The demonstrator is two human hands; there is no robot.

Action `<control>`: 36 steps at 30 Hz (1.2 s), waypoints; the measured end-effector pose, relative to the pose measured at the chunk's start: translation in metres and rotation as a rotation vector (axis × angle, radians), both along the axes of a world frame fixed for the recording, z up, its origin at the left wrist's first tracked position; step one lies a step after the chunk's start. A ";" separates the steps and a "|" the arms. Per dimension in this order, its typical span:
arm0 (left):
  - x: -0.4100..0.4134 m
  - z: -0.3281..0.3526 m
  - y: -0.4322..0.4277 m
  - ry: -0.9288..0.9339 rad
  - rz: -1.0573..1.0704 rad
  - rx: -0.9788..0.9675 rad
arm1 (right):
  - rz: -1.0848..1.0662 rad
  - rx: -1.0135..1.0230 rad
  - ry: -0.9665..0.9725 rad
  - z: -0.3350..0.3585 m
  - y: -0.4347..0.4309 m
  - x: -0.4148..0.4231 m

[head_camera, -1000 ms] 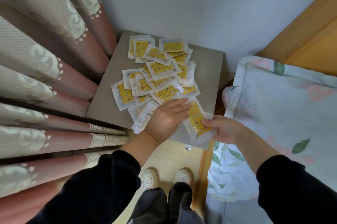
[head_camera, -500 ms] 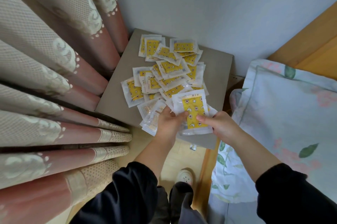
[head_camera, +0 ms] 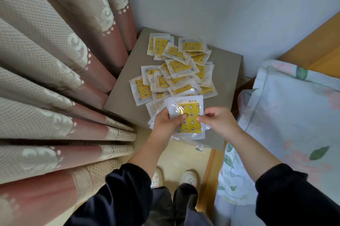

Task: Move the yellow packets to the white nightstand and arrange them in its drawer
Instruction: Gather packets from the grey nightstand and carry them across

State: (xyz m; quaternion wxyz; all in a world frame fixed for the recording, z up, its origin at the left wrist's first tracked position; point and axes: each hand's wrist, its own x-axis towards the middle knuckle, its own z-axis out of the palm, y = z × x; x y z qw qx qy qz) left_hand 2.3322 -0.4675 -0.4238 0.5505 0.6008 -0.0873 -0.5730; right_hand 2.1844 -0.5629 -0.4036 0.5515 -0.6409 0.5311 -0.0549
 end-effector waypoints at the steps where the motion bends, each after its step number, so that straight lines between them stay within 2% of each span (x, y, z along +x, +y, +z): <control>1: 0.001 -0.001 0.000 -0.014 -0.012 0.011 | 0.008 -0.011 0.009 0.002 0.001 0.001; 4: 0.010 -0.004 0.003 0.010 0.026 0.044 | 0.043 -0.027 0.015 0.004 0.004 0.011; 7: 0.030 -0.009 0.012 0.149 0.181 0.026 | 0.023 -0.040 0.009 0.002 0.003 0.025; 9: 0.050 -0.015 0.020 0.203 0.264 0.006 | 0.084 -0.129 0.061 -0.004 -0.001 0.030; 12: 0.080 -0.028 0.034 0.187 0.321 0.061 | 0.304 -0.369 0.264 -0.021 -0.005 0.031; 16: 0.100 -0.042 0.049 0.178 0.293 0.123 | 0.827 -0.629 0.516 -0.037 -0.001 0.037; 18: 0.103 -0.046 0.053 0.184 0.276 0.151 | 1.004 -0.756 0.553 -0.042 0.001 0.044; 23: 0.103 -0.056 0.057 0.172 0.267 0.236 | 1.277 -0.988 0.572 -0.051 0.001 0.074; 26: 0.103 -0.062 0.058 0.164 0.257 0.279 | 1.460 -1.054 0.610 -0.060 0.000 0.088; 31: 0.105 -0.067 0.058 0.195 0.240 0.298 | 1.470 -1.099 0.611 -0.067 -0.006 0.094; 36: 0.102 -0.071 0.055 0.198 0.235 0.325 | 1.378 -1.071 0.717 -0.067 -0.013 0.097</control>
